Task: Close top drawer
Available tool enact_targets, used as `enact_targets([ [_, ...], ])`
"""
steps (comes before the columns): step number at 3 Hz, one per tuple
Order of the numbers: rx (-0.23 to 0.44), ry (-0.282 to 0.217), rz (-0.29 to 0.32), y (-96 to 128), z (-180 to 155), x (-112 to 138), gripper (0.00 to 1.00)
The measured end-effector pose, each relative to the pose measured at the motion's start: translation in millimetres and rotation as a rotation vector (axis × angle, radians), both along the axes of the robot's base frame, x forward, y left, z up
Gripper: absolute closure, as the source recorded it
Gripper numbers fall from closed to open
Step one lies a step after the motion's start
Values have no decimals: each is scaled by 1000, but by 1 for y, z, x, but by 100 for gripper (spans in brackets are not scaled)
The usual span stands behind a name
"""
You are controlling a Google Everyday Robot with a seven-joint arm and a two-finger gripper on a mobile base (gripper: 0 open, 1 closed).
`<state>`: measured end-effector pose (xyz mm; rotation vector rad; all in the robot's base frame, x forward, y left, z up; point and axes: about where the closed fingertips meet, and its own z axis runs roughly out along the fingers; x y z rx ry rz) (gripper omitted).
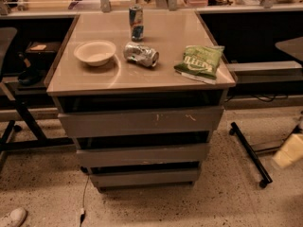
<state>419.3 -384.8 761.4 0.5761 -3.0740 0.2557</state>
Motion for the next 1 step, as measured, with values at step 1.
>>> enact_targets([
  [1, -11, -35, -128, -14, 20, -20, 0],
])
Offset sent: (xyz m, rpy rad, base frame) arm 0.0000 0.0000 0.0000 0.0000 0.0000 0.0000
